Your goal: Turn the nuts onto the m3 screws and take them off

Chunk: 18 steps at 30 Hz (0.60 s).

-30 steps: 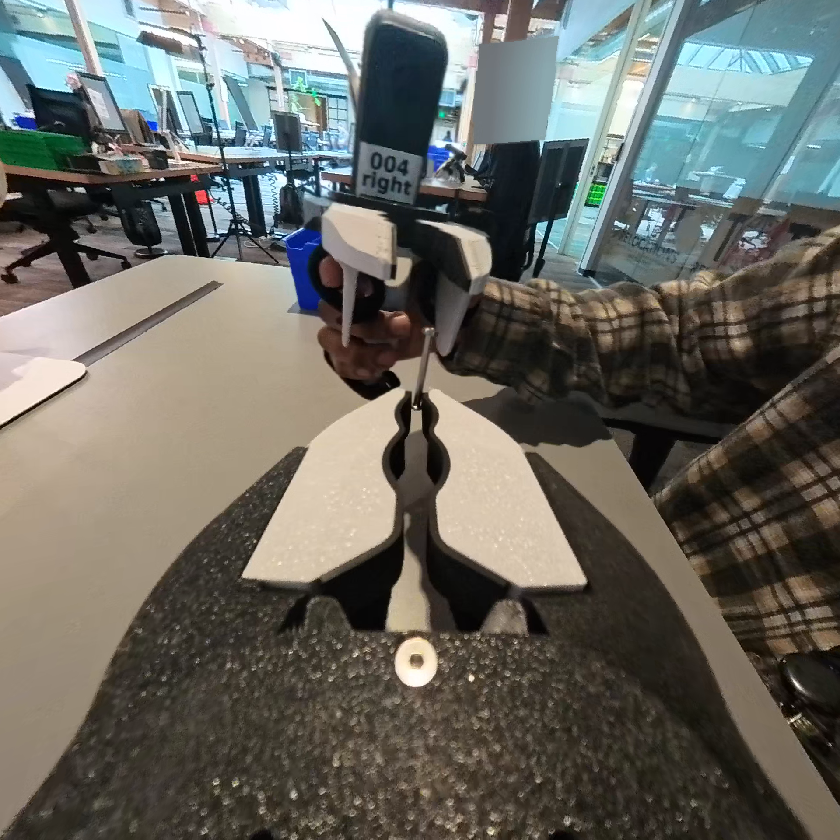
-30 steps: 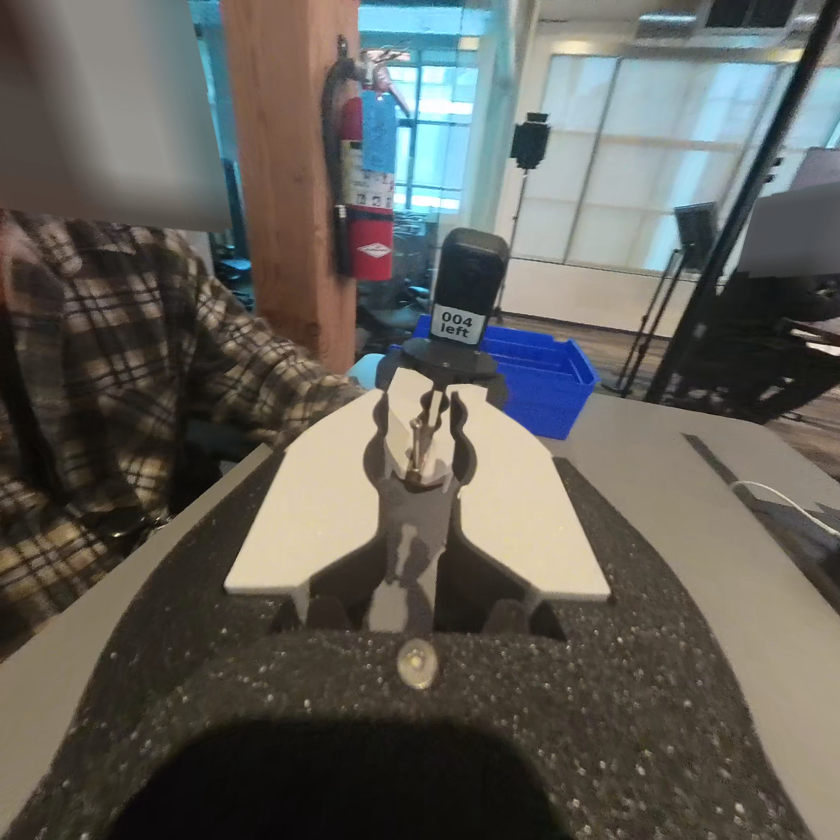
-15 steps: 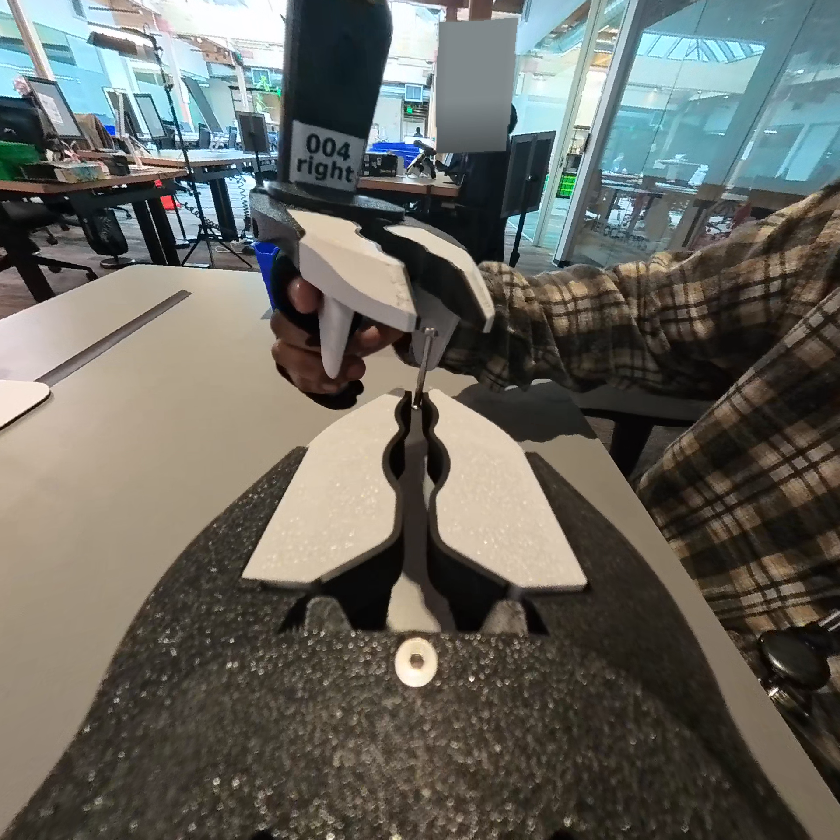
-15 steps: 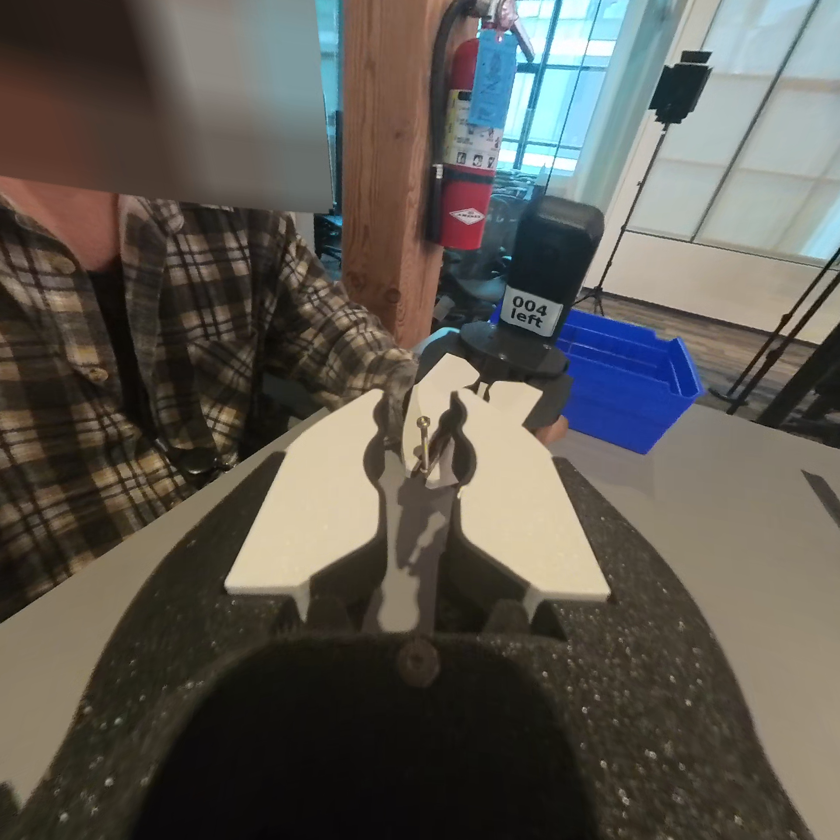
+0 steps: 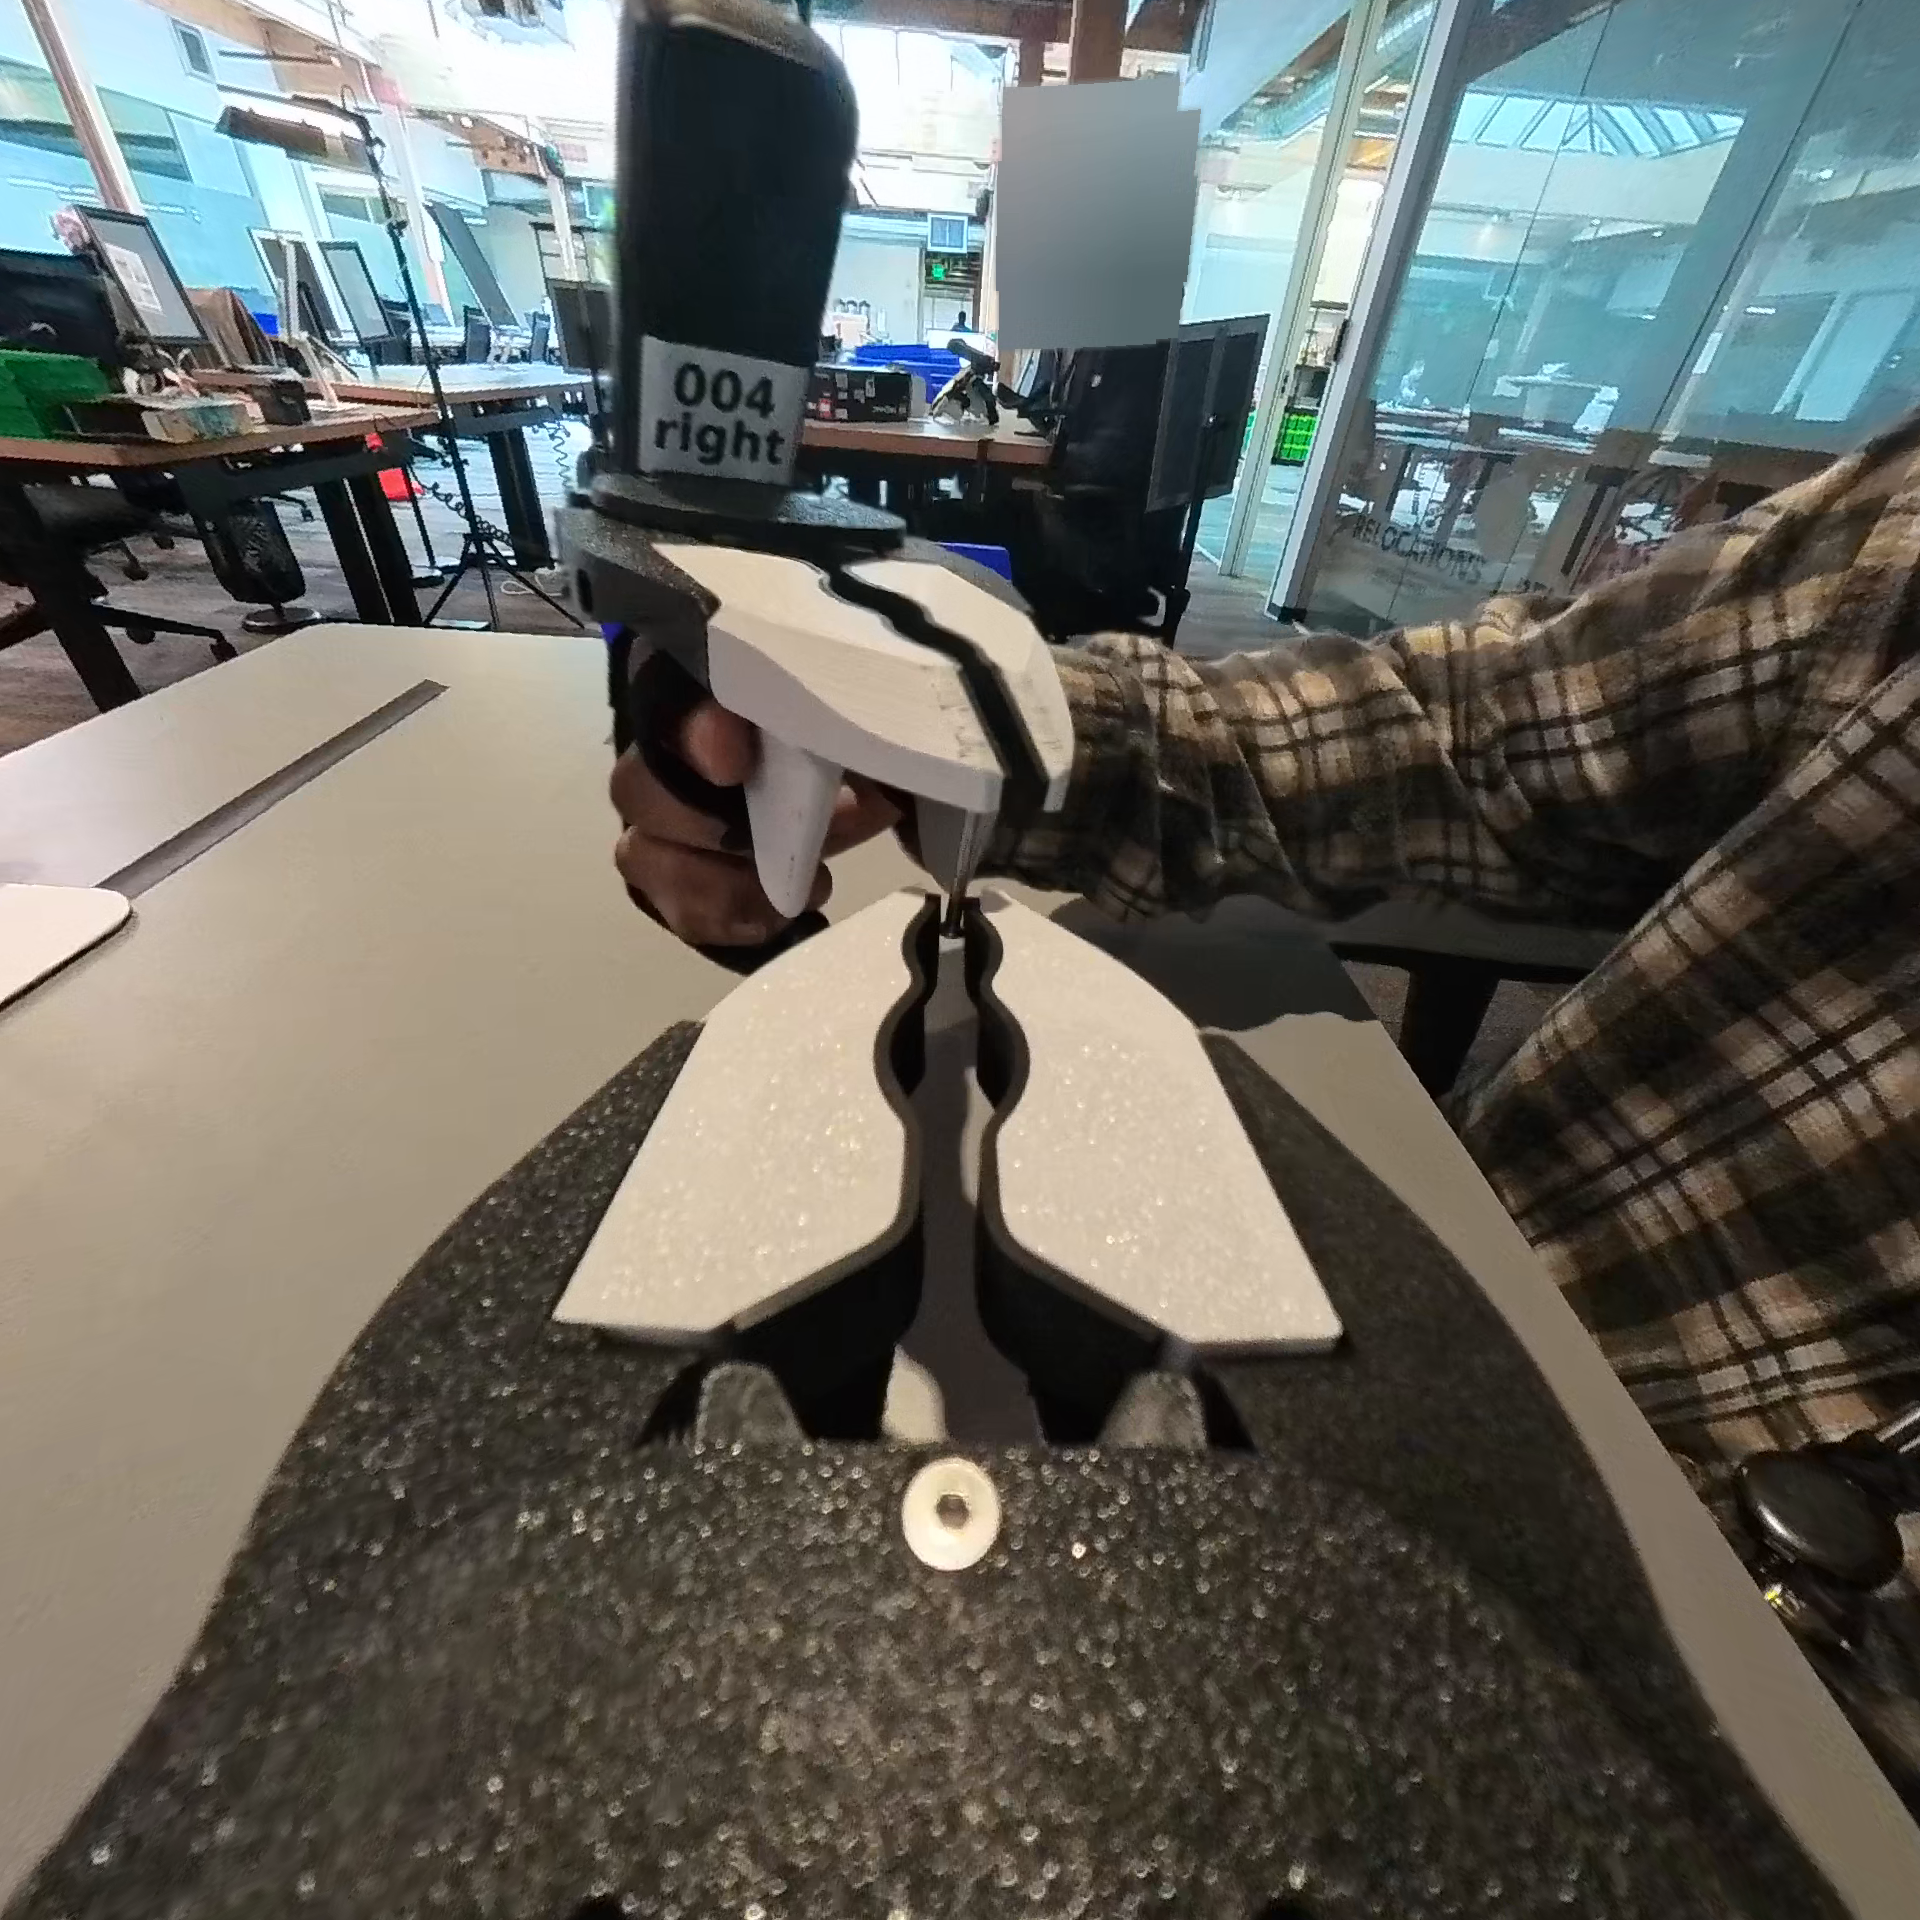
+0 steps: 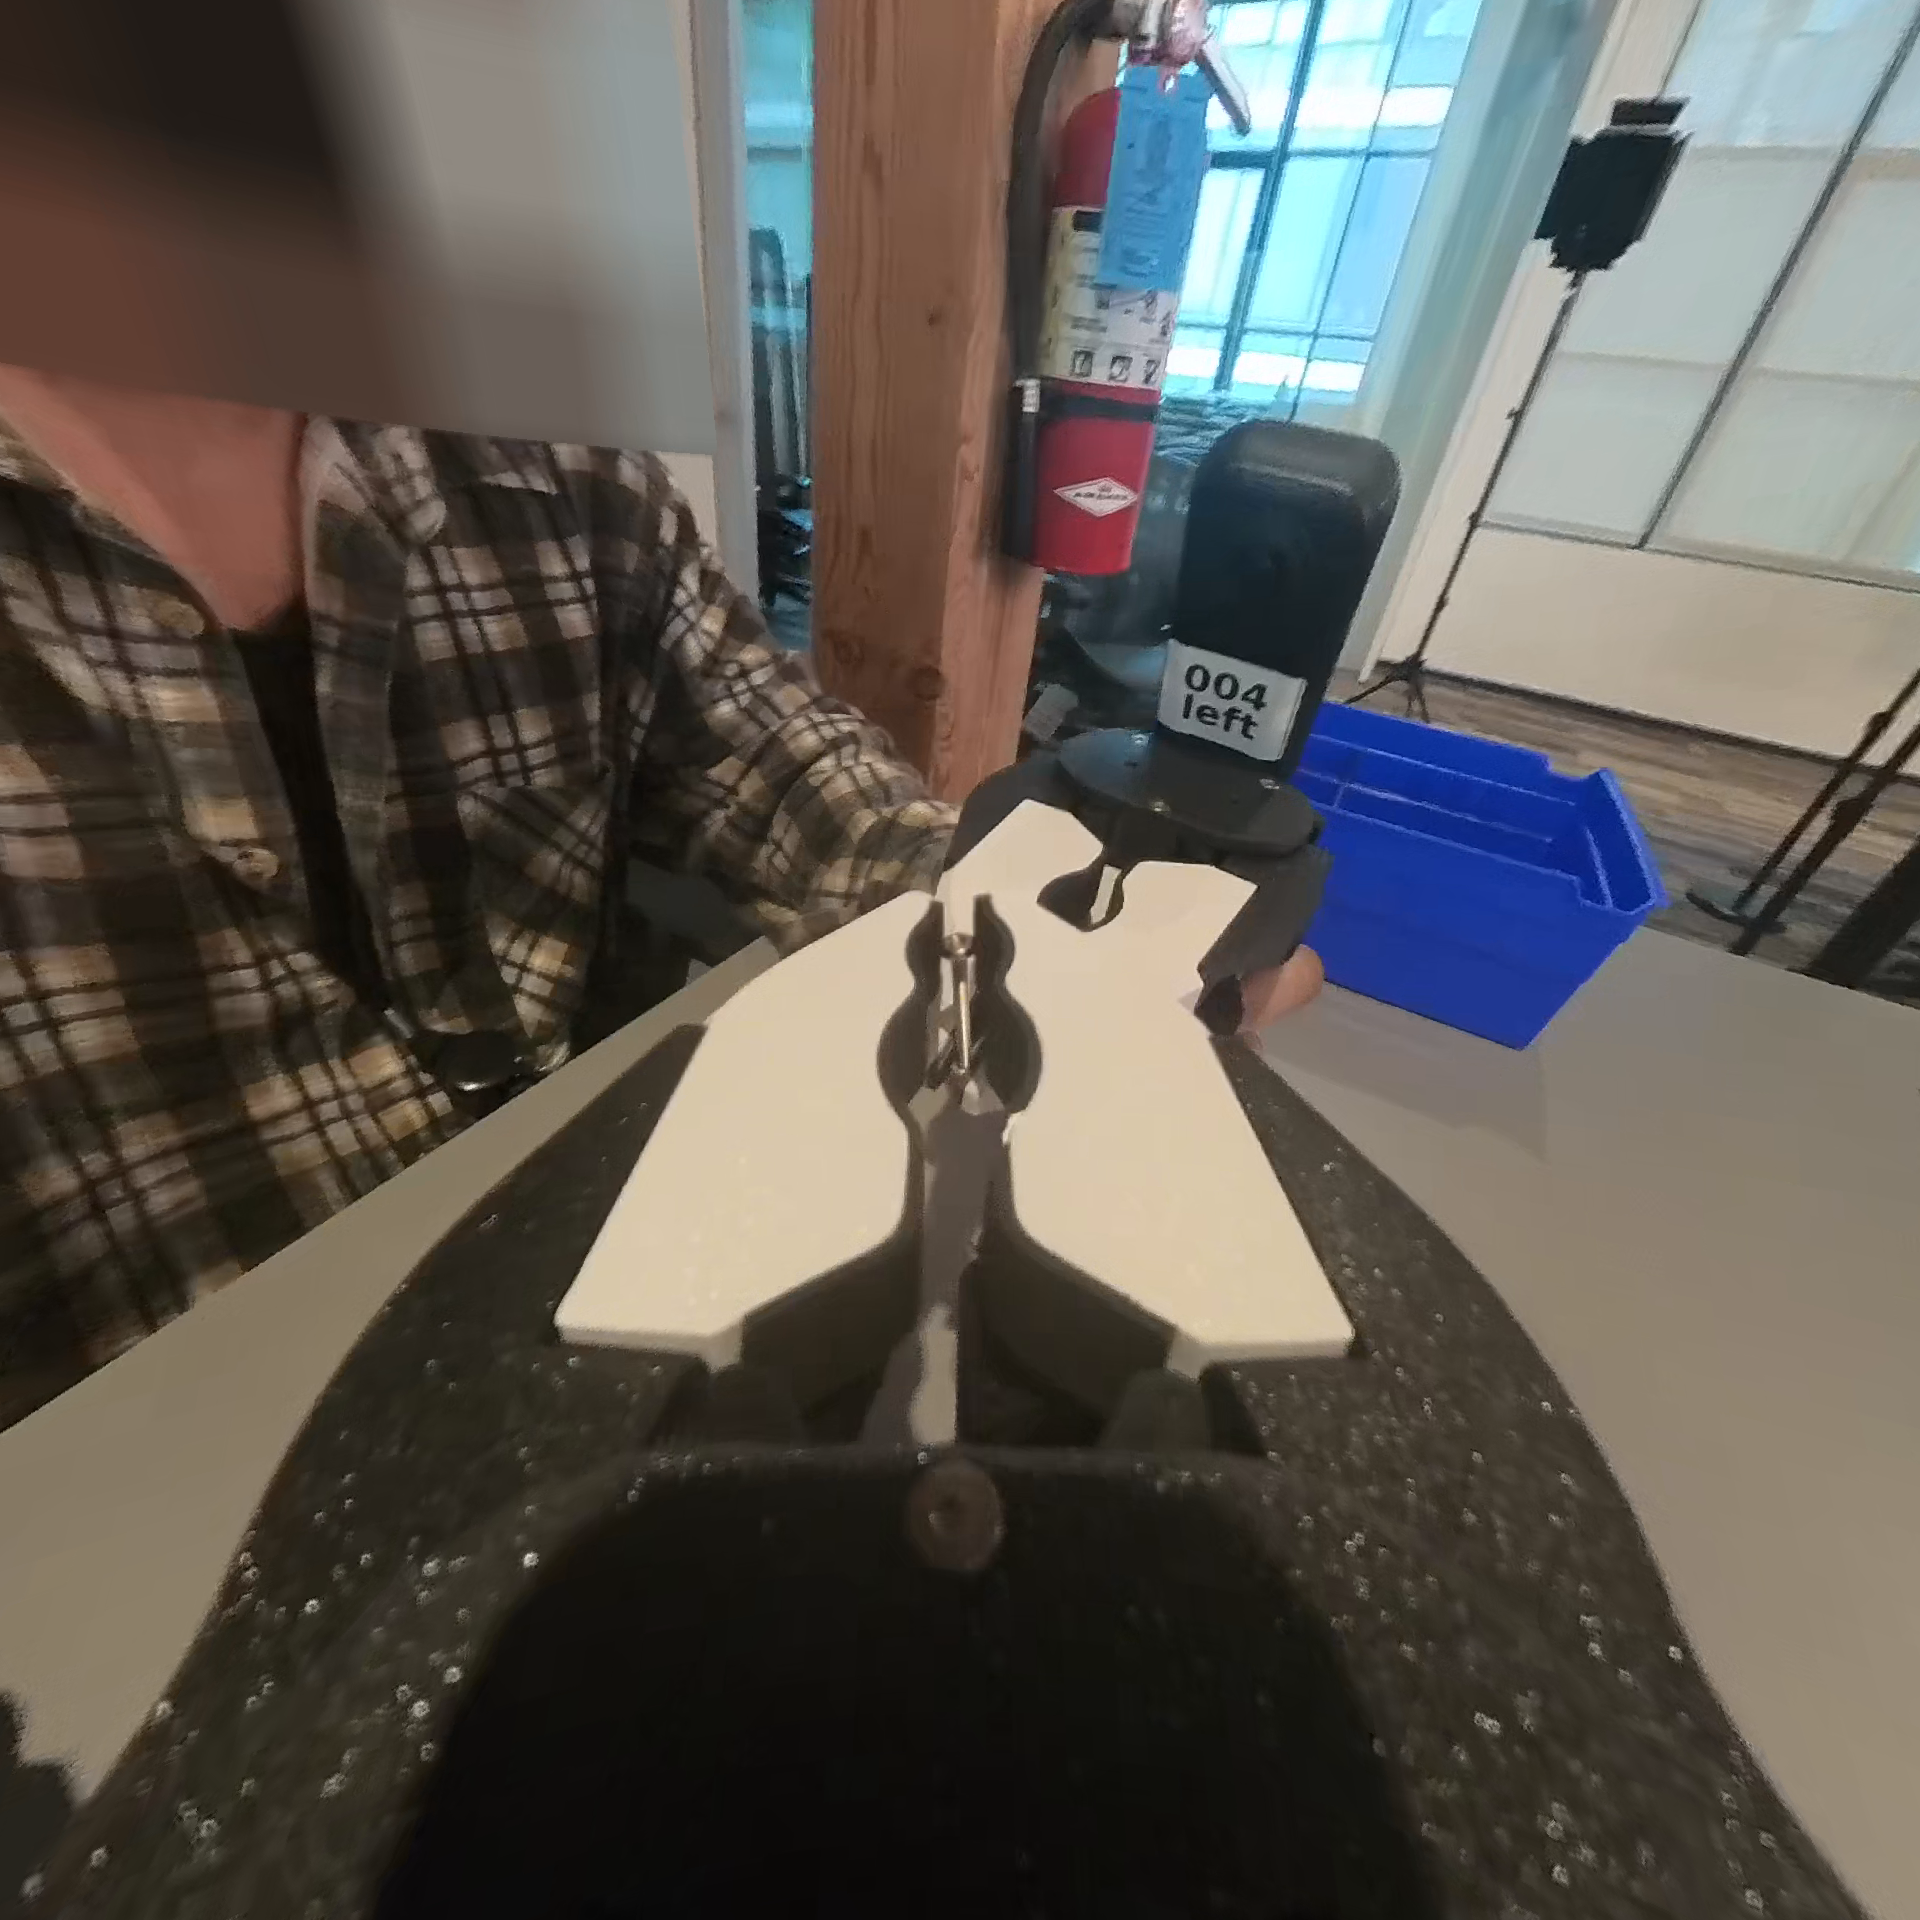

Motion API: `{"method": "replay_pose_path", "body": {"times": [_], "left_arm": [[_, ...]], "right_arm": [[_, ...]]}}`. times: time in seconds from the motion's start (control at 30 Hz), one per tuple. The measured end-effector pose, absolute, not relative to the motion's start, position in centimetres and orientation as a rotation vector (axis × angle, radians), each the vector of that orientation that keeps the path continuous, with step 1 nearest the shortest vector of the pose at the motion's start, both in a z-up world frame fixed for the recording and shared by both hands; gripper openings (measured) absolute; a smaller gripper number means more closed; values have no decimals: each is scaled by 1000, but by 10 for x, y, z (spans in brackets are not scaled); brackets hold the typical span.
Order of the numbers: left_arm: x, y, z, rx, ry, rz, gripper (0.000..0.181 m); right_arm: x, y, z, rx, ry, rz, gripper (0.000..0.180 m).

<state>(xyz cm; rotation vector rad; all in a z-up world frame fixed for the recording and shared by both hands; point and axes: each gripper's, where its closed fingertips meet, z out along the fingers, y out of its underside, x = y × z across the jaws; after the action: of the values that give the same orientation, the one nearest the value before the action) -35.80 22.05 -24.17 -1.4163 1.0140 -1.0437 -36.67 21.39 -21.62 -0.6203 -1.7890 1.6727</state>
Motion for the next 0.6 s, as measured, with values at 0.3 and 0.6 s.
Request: {"method": "replay_pose_path", "body": {"times": [0.3, 0.6], "left_arm": [[-371, 235, -236, -1439, 901, -947, 4], [-375, 249, -247, -1531, 835, -820, 4]], "right_arm": [[-379, 239, -210, -831, -1422, 1486, 5], [-377, 262, -218, -1091, -855, 1181, 5]]}}
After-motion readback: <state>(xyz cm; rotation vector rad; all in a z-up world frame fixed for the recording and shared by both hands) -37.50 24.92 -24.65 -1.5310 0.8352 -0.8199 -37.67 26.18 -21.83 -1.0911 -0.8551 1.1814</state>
